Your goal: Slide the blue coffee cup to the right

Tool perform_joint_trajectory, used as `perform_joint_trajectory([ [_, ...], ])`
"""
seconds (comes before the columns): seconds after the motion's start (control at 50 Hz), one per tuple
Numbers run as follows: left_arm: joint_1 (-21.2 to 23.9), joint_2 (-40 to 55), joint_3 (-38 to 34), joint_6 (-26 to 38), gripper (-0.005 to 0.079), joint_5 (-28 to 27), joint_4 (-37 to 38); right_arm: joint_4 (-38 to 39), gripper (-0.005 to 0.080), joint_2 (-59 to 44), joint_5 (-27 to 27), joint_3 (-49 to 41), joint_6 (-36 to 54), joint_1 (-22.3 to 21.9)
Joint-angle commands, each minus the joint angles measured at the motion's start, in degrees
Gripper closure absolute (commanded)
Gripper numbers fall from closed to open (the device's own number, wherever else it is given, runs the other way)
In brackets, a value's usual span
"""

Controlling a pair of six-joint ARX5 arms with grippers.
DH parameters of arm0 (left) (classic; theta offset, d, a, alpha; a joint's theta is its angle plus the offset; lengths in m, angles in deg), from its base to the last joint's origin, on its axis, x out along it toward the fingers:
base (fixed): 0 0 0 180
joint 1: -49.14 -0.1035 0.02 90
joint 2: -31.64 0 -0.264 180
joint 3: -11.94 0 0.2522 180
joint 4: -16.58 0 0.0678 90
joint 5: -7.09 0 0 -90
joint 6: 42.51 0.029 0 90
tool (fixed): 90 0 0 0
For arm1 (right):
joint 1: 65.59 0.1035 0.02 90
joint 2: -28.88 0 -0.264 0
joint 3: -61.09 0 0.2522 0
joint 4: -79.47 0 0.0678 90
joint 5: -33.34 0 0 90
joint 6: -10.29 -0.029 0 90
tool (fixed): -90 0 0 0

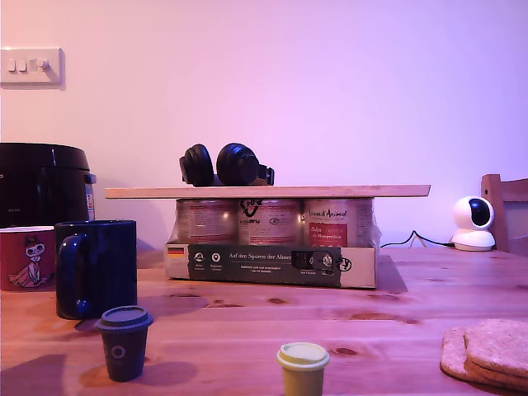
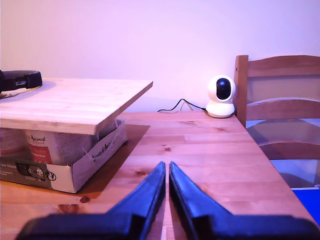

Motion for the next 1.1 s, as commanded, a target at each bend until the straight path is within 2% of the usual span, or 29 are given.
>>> perform_joint_trajectory([
  [0.0, -2.95, -0.57, 4.02, -11.19, 0.0763, -7.02, -1.07, 8.76, 0.0763, 0.33, -11.65, 1.38, -9.42, -2.34],
  [0.26, -2.95, -0.57, 4.02, -11.28, 0.0763, -7.04, -2.08, 8.85, 0.0763, 0.33, -11.65, 1.38, -9.4, -2.34],
  [0.38, -2.95, -0.55, 4.66, -13.64, 0.0763, -7.04, -3.39, 8.94, 0.0763, 0.33, -11.65, 1.4, -9.42, -2.34],
  [0.46, -2.95, -0.11, 6.25, -16.37, 0.0763, -7.43, -1.4, 8.96, 0.0763, 0.33, -11.65, 1.4, -9.46, -2.34],
  [0.56, -2.95, 2.47, 10.14, -17.86, 0.0763, -9.2, 4.55, 8.96, 0.0763, 0.33, -11.74, 1.4, -9.49, -2.34],
  [0.7, -2.95, 11.32, 17.38, -17.81, 0.0763, -11.91, 12.98, 8.96, 0.0763, 0.33, -11.8, 1.4, -9.53, -2.34],
  [0.88, -2.95, 27.23, 27.91, -17.64, 0.0763, -16.79, 20.57, 8.94, 0.0763, 0.33, -11.8, 1.4, -9.7, -2.34],
  [1.08, -2.95, 45.94, 37.22, -15.08, 0.0763, -20.06, 24.39, 8.92, 0.0763, 0.33, -11.8, 1.4, -9.7, -2.34],
])
